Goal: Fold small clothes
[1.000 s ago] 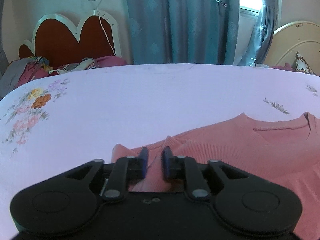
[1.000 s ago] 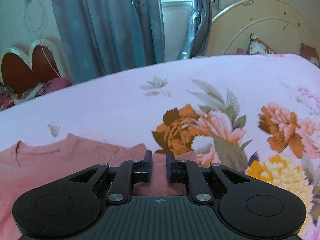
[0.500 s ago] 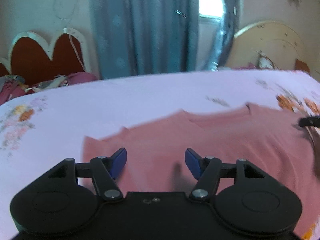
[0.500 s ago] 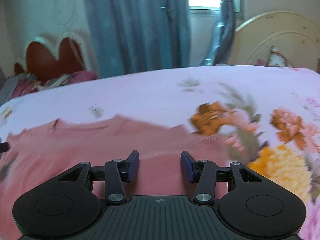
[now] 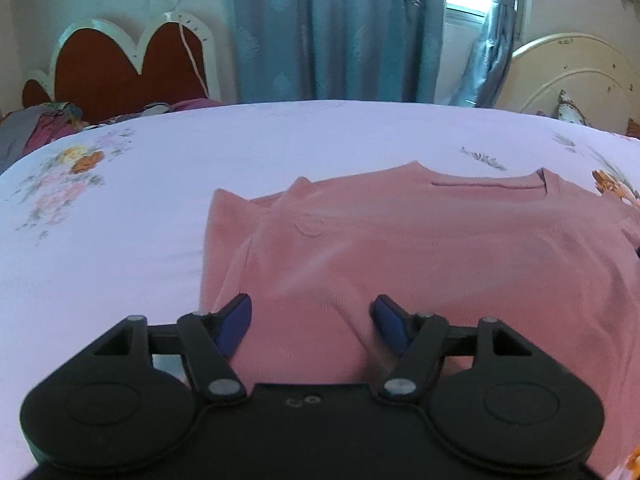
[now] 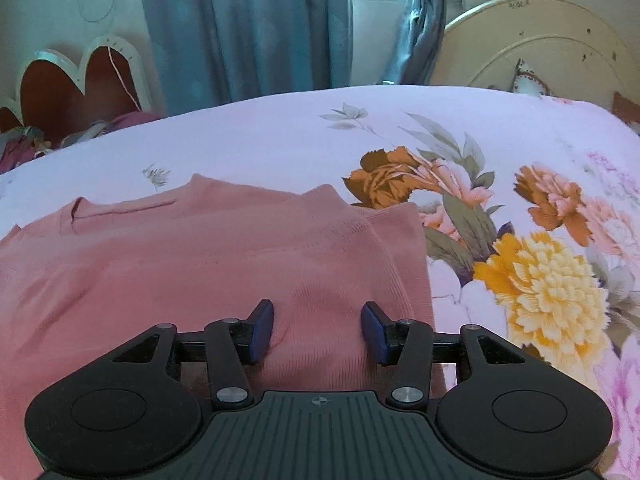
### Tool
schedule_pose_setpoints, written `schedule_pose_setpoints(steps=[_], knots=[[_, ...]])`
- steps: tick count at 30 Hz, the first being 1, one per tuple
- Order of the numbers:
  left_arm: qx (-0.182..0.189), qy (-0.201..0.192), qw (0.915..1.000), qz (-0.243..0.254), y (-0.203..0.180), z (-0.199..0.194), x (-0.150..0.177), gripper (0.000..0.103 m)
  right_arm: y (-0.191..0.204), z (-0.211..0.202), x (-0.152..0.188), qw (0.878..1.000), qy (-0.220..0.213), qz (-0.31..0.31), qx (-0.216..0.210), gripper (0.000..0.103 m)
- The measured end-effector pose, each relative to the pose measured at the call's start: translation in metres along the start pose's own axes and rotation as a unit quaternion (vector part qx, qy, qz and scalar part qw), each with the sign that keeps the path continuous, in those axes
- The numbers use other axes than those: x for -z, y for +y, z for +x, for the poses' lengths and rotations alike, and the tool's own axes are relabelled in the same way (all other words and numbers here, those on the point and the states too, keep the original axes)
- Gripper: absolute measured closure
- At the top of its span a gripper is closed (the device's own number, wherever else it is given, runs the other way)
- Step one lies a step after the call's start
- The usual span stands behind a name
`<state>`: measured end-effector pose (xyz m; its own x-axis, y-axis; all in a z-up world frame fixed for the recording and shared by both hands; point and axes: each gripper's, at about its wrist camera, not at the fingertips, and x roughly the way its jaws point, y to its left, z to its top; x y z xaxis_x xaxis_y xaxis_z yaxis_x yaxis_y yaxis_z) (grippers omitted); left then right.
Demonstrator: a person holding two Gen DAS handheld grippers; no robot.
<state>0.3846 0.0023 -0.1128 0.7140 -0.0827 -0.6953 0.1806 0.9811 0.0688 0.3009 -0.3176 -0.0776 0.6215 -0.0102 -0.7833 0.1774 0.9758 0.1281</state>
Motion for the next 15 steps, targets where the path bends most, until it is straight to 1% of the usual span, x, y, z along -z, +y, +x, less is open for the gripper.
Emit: schedule_pose_setpoints(steps=[3, 7, 11, 15], knots=[[0.012, -0.009, 0.9999, 0.000, -0.007, -0.013, -0.001, 0.041, 0.019, -0.019, -0.001, 0.999, -0.017, -0.006, -0.028, 0.056], [0.029, -0.001, 0.9996, 0.008, -0.023, -0.021, 0.002, 0.040, 0.052, -0.036, 0.004, 0.997, -0.022, -0.037, -0.062, 0.056], [0.032, 0.012, 0.9993, 0.014, -0.033, -0.024, 0.010, 0.040, 0.078, -0.039, 0.017, 0.995, -0.018, -0.063, -0.073, 0.056], [0.020, 0.019, 0.9995, 0.013, -0.036, -0.023, 0.020, 0.039, 0.082, -0.035, 0.030, 0.995, -0.006, -0.073, -0.067, 0.056]])
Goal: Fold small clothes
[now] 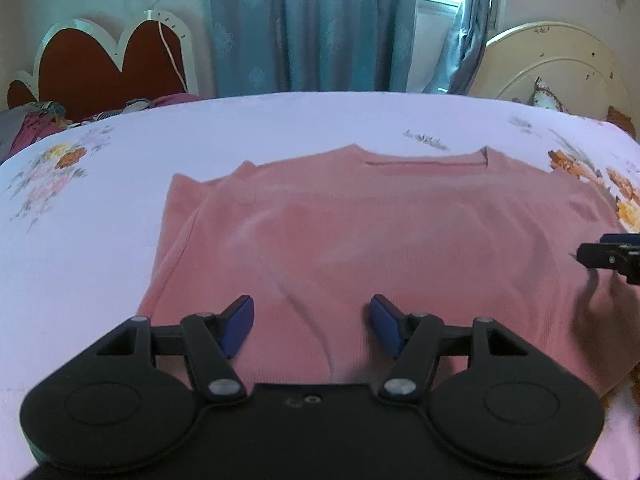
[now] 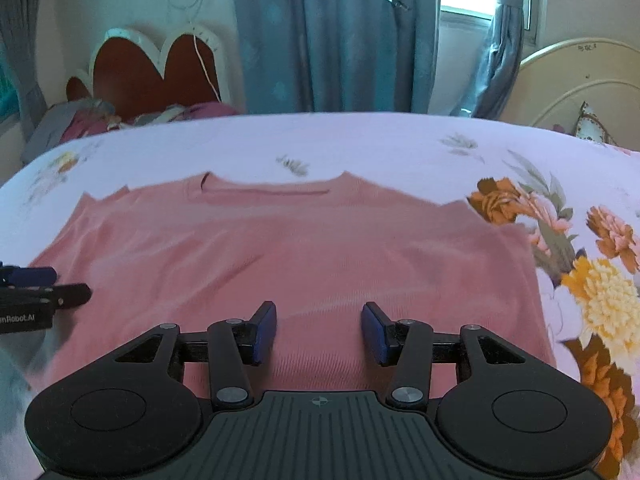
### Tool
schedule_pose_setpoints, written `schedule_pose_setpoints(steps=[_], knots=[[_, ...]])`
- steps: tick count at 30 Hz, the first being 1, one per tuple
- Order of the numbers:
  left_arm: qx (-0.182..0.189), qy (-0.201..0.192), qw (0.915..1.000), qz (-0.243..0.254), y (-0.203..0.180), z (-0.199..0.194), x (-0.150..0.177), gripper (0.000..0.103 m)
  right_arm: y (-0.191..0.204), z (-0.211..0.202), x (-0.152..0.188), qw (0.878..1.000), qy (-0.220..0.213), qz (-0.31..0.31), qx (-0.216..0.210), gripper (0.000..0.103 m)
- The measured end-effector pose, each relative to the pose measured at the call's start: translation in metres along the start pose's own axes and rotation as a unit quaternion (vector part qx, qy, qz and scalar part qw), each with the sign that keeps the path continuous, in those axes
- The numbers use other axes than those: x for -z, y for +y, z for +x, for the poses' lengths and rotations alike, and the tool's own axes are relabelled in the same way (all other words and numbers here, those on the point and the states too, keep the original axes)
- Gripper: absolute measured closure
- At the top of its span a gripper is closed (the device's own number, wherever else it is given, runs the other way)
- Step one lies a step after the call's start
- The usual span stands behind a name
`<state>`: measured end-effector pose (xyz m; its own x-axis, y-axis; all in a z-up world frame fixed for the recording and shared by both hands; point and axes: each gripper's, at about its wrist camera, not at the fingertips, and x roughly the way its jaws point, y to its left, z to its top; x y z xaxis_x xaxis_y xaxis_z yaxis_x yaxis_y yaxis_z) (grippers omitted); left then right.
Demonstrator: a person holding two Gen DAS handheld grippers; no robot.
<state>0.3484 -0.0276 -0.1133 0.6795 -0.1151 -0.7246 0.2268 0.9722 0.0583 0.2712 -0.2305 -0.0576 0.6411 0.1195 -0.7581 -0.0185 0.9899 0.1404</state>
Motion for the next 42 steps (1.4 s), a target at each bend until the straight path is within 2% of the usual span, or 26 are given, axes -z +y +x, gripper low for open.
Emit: schedule_pose_setpoints(steps=[5, 9, 13, 18, 21, 27, 37, 42], knots=[[-0.013, 0.010, 0.9998, -0.014, 0.007, 0.004, 0.006, 0.035, -0.015, 0.001, 0.014, 1.000, 0.017, -0.006, 0.017, 0.055], [-0.019, 0.012, 0.9995, -0.020, 0.009, 0.000, 0.005, 0.036, -0.022, -0.017, 0.018, 0.999, 0.010, 0.003, 0.036, 0.055], [-0.021, 0.011, 0.9993, -0.028, 0.008, -0.012, 0.010, 0.036, -0.033, -0.019, 0.034, 0.997, 0.032, -0.009, 0.075, 0.055], [-0.026, 0.013, 0.9994, -0.018, 0.009, -0.019, 0.022, 0.035, -0.047, -0.033, 0.047, 0.996, 0.030, 0.009, 0.087, 0.055], [-0.030, 0.014, 0.9993, -0.015, 0.011, -0.023, 0.028, 0.033, -0.048, -0.033, 0.056, 0.993, 0.039, -0.004, 0.107, 0.055], [-0.035, 0.025, 0.9989, -0.019, 0.018, -0.029, 0.046, 0.031, -0.049, -0.040, 0.068, 0.993, 0.038, 0.003, 0.114, 0.055], [-0.031, 0.034, 0.9984, -0.032, 0.020, -0.036, 0.048, 0.026, -0.047, -0.036, 0.063, 0.990, 0.052, 0.024, 0.125, 0.055], [-0.027, 0.037, 0.9970, -0.062, 0.024, -0.049, 0.057, 0.025, -0.051, -0.038, 0.063, 0.992, 0.050, 0.026, 0.112, 0.055]])
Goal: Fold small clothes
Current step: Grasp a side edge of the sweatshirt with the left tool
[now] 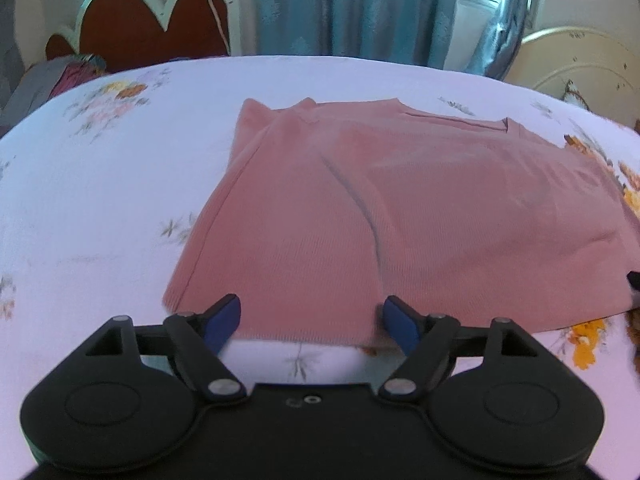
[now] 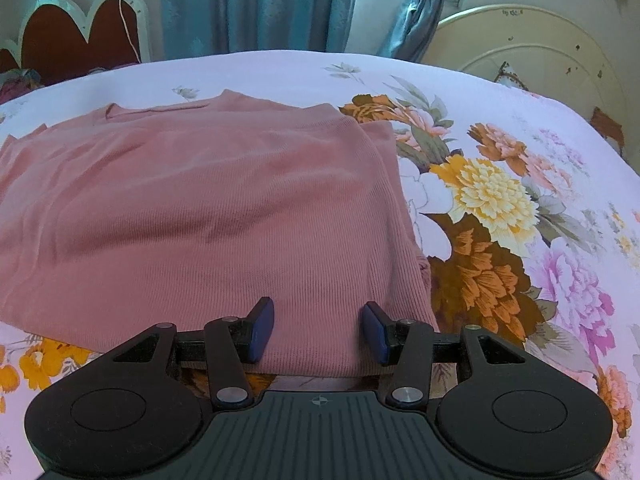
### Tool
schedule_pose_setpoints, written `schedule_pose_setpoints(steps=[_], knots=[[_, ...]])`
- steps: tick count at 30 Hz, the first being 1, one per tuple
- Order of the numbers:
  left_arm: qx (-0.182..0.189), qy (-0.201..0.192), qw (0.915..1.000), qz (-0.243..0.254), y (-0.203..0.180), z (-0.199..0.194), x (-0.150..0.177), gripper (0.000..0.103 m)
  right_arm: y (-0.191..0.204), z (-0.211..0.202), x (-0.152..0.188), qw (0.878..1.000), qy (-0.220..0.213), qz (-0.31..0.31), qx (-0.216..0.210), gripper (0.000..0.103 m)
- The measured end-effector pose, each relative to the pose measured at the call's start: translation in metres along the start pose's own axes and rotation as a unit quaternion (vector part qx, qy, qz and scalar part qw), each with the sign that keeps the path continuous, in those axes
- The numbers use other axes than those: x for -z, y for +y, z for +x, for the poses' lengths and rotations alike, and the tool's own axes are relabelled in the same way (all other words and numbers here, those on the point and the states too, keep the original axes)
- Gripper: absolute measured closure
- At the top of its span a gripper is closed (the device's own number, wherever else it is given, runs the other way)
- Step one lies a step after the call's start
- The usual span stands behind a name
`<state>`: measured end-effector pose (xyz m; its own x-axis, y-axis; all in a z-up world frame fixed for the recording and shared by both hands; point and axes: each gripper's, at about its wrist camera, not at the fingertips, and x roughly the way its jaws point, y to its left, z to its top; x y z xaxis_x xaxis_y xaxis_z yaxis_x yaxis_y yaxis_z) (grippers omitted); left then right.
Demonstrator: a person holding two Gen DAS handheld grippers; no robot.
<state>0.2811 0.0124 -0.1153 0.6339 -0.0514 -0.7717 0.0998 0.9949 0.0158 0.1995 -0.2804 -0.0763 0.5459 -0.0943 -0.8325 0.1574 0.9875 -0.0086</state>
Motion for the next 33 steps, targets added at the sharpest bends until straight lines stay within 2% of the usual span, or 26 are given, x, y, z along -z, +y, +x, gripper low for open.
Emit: schedule_pose_setpoints(steps=[6, 11, 18, 22, 24, 26, 30, 33], knots=[[0.012, 0.032, 0.9966, -0.075, 0.010, -0.007, 0.005, 0.023, -0.005, -0.002, -0.003, 0.999, 0.004, -0.026, -0.026, 0.053], [0.005, 0.042, 0.9939, -0.102, 0.009, -0.011, 0.003, 0.023, -0.004, -0.014, -0.008, 0.998, -0.004, -0.027, -0.065, 0.053], [0.015, 0.050, 0.9864, -0.156, 0.020, -0.012, 0.000, 0.015, 0.029, -0.042, -0.027, 0.989, -0.043, -0.047, -0.132, 0.053], [0.035, 0.051, 0.9767, -0.206, 0.034, -0.006, -0.001, 0.012, 0.053, -0.049, -0.035, 0.985, -0.054, -0.058, -0.155, 0.052], [0.047, 0.047, 0.9708, -0.231, 0.042, -0.001, -0.001, 0.012, 0.063, -0.048, -0.037, 0.984, -0.053, -0.057, -0.160, 0.048], [0.055, 0.040, 0.9686, -0.239, 0.046, 0.003, -0.001, 0.011, 0.071, -0.048, -0.038, 0.984, -0.055, -0.052, -0.159, 0.022], [0.069, 0.028, 0.9663, -0.247, 0.051, 0.013, -0.006, 0.009, 0.084, -0.045, -0.042, 0.986, -0.064, -0.042, -0.150, 0.022], [0.084, 0.010, 0.9596, -0.268, 0.057, 0.019, -0.008, 0.008, 0.093, -0.038, -0.049, 0.987, -0.062, -0.036, -0.144, 0.022]])
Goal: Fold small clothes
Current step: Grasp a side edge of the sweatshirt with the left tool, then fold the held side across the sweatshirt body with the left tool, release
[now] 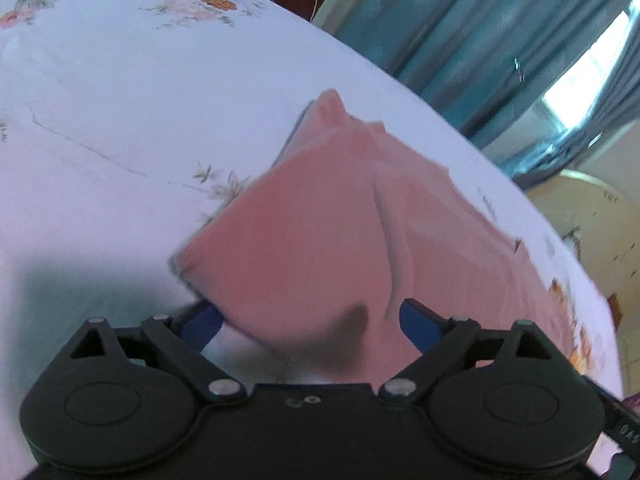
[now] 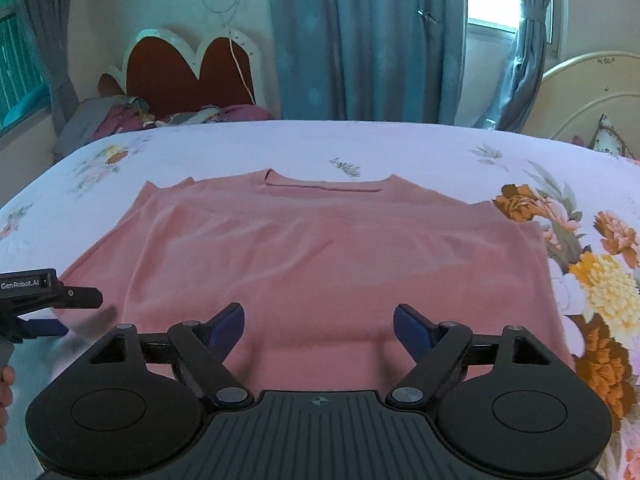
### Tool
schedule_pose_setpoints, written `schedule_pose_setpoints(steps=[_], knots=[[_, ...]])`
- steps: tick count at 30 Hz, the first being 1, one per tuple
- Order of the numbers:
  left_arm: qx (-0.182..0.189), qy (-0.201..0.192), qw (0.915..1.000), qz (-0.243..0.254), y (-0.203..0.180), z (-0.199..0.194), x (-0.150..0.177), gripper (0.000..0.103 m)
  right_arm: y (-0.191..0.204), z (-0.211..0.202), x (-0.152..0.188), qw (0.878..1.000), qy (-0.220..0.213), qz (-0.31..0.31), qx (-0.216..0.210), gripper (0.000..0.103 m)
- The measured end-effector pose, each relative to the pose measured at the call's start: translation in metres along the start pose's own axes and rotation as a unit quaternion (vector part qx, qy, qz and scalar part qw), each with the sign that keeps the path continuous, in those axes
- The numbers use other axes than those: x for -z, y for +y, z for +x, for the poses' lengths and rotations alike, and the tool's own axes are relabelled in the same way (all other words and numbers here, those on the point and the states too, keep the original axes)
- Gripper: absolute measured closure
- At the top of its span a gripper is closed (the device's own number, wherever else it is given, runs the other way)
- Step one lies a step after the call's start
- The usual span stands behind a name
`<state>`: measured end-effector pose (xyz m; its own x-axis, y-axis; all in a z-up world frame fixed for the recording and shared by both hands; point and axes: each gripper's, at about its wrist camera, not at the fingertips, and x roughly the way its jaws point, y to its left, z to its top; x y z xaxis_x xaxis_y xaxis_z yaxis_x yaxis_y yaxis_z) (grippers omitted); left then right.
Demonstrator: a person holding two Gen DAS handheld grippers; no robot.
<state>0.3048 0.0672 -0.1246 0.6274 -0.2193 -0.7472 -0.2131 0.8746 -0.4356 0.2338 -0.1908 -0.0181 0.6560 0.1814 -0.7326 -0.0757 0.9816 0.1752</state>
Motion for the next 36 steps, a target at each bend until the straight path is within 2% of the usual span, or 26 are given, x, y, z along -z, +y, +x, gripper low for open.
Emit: schedule_pose_setpoints(steps=[3, 6, 7, 8, 11, 15, 16, 18, 22, 29, 31, 33, 36], knots=[[0.027, -0.014, 0.9994, -0.017, 0.006, 0.004, -0.004, 0.010, 0.007, 0.010, -0.006, 1.000, -0.004, 0.014, 0.007, 0.022], [0.048, -0.035, 0.9968, -0.054, 0.017, 0.007, -0.007, 0.031, 0.016, 0.021, -0.011, 1.000, -0.003, 0.012, 0.012, 0.023], [0.055, -0.039, 0.9956, -0.065, 0.021, 0.008, -0.008, 0.032, 0.019, 0.025, -0.013, 1.000, -0.004, 0.012, 0.015, 0.026], [0.062, -0.044, 0.9945, -0.072, 0.022, 0.009, -0.008, 0.033, 0.021, 0.029, -0.014, 1.000, -0.003, 0.013, 0.017, 0.036], [0.077, -0.052, 0.9927, -0.076, 0.024, 0.014, -0.012, 0.043, 0.024, 0.042, -0.018, 0.999, 0.006, 0.026, 0.022, 0.042], [0.090, -0.046, 0.9904, -0.095, 0.032, 0.026, -0.017, 0.081, 0.029, 0.056, -0.019, 0.999, 0.010, 0.018, 0.045, 0.045], [0.092, -0.043, 0.9898, -0.100, 0.035, 0.029, -0.017, 0.085, 0.029, 0.064, -0.016, 0.998, 0.021, 0.016, 0.048, 0.047], [0.097, -0.042, 0.9889, -0.105, 0.038, 0.029, -0.017, 0.088, 0.030, 0.080, -0.006, 0.997, 0.047, 0.009, 0.053, 0.047], [0.100, -0.046, 0.9891, -0.098, 0.036, 0.024, -0.019, 0.091, 0.032, 0.082, -0.005, 0.997, 0.044, -0.005, 0.063, 0.047], [0.095, -0.075, 0.9896, -0.078, 0.022, 0.011, -0.024, 0.093, 0.032, 0.086, 0.002, 0.998, 0.025, -0.013, 0.057, 0.046], [0.086, -0.094, 0.9906, -0.048, 0.007, 0.002, -0.025, 0.093, 0.028, 0.086, 0.000, 0.999, 0.025, -0.013, 0.045, 0.046], [0.072, -0.121, 0.9900, 0.006, -0.020, -0.008, -0.025, 0.093, 0.021, 0.083, -0.002, 0.999, 0.022, -0.003, 0.027, 0.046], [0.075, -0.140, 0.9843, 0.076, -0.067, -0.018, -0.024, 0.093, 0.001, 0.068, -0.007, 1.000, 0.007, 0.030, 0.004, 0.046]])
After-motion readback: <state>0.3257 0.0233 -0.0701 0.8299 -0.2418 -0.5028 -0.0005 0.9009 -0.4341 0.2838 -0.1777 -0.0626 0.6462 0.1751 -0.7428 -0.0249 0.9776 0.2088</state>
